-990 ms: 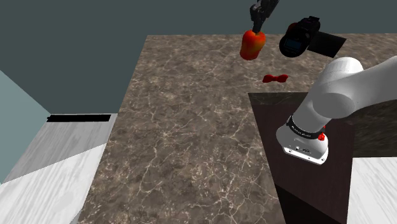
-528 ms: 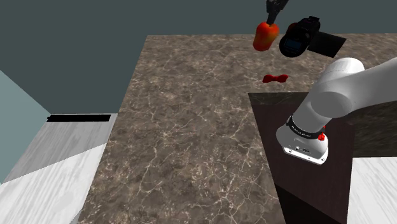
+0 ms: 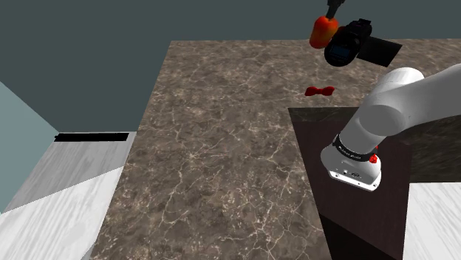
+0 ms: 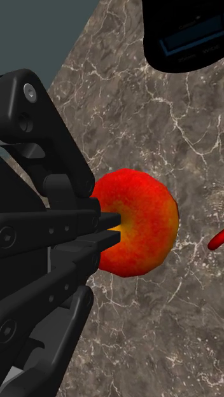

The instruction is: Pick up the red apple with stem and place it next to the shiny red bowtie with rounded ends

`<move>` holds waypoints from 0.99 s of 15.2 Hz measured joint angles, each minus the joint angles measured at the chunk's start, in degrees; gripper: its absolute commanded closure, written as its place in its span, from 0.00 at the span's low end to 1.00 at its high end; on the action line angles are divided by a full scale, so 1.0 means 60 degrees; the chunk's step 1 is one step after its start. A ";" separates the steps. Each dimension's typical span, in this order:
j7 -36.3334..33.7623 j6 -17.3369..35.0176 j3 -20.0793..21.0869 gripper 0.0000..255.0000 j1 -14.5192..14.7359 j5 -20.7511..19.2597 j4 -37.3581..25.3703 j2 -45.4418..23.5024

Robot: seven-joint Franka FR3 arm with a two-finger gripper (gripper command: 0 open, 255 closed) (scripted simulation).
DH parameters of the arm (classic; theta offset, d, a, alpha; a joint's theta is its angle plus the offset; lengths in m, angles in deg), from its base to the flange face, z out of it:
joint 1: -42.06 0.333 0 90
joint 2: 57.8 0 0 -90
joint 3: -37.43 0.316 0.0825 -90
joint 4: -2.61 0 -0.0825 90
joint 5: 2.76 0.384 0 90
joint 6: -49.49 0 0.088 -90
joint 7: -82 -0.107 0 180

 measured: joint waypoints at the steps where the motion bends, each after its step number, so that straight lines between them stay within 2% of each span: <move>1: 0.0135 0.0108 -0.0155 1.00 -0.0043 -0.0092 0.0068 -0.0015; 15: 0.0170 0.1745 -0.0697 1.00 -0.0235 -0.0543 0.1749 0.0052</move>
